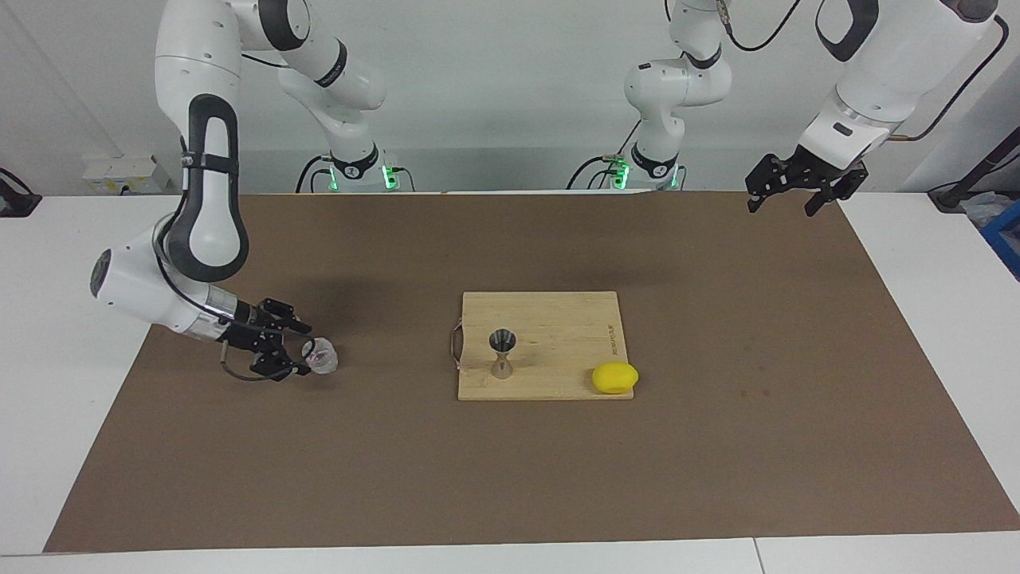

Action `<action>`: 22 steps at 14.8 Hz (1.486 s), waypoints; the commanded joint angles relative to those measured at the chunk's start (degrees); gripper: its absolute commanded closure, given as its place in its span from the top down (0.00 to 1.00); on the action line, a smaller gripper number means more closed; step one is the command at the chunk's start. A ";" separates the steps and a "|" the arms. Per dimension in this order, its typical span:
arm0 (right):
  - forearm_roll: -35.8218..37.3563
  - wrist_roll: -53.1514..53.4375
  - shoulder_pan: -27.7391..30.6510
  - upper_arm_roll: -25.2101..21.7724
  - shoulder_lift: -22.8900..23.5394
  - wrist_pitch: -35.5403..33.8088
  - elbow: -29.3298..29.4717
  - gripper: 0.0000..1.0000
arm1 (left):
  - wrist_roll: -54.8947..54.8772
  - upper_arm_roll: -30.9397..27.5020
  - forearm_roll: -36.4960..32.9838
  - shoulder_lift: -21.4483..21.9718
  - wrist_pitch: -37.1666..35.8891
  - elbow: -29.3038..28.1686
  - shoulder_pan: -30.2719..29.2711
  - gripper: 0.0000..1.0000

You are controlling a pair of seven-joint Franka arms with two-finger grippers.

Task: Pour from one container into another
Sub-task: 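Lower the glass cup onto the table with the right gripper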

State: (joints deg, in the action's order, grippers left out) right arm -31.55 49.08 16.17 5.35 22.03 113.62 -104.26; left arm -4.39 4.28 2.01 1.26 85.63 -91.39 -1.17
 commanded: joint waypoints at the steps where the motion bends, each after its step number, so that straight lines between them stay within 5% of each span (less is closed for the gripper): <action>1: 5.86 -1.88 0.19 0.54 -5.50 0.55 -2.09 0.99 | -0.89 -0.15 0.54 1.56 -0.03 -1.52 -0.15 1.00; 10: 22.29 -30.42 -7.01 0.72 -10.25 -3.05 -2.00 0.99 | -0.89 -0.15 0.54 1.56 -0.03 -1.52 -0.15 1.00; 13: 28.99 -31.15 -10.09 0.72 -12.71 -3.23 -2.00 0.99 | -0.89 -0.15 0.54 1.56 -0.03 -1.52 -0.15 1.00; 19: 30.92 -31.41 -14.58 0.89 -19.47 -4.37 -0.42 0.99 | -0.89 -0.15 0.54 1.56 -0.03 -1.52 -0.15 1.00; 22: 33.66 -32.11 -14.50 1.24 -19.92 -9.36 6.50 0.99 | -0.89 -0.15 0.54 1.56 -0.03 -1.52 -0.15 1.00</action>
State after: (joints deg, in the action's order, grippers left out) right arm 0.33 19.27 1.06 6.25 2.14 108.31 -102.49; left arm -4.39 4.28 2.01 1.26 85.63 -91.38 -1.17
